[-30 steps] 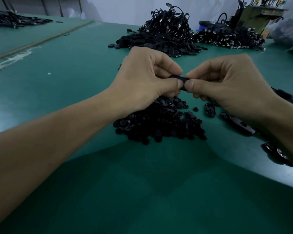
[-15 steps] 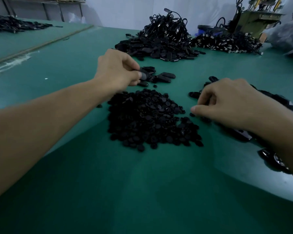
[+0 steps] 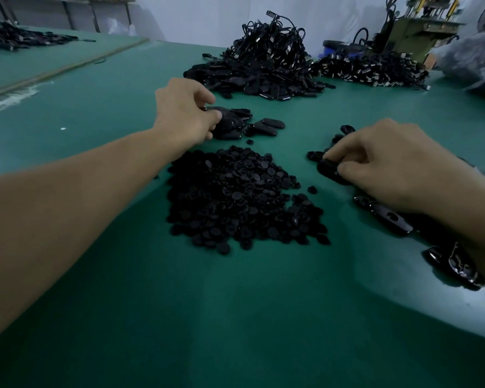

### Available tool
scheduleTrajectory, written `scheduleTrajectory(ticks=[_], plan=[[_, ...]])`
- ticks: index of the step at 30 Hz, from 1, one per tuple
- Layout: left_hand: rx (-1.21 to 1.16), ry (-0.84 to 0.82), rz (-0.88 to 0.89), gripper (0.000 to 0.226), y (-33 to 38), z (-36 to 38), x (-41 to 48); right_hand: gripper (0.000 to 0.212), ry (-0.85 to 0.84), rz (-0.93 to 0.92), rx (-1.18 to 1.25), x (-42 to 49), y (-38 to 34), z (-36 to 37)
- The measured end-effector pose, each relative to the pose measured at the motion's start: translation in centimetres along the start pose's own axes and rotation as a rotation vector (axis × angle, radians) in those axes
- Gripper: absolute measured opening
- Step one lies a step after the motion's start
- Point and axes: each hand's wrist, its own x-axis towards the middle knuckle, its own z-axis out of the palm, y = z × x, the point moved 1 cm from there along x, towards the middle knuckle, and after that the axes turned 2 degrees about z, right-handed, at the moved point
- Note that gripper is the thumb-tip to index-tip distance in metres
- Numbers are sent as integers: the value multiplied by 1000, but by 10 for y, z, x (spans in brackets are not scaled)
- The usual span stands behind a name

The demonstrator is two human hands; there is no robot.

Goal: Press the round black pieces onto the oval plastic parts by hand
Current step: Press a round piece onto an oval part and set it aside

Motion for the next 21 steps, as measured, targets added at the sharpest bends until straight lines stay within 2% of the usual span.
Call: scheduleTrajectory(ticks=[2, 5, 10, 14, 21], plan=[[-22, -14, 43, 6, 6, -2, -8, 29, -23, -8, 193, 0, 1, 0], [-52, -106, 100, 13, 17, -6, -25, 32, -56, -39, 406, 0, -1, 4], [-186, -269, 131, 6, 37, -9, -55, 33, -64, -131, 541, 1, -6, 10], [-188, -418, 181, 1, 49, -7, -72, 27, -39, -224, 660, -2, -14, 11], [-201, -400, 287, 11, 54, -25, -77, 21, 62, -278, 830, -7, -26, 11]])
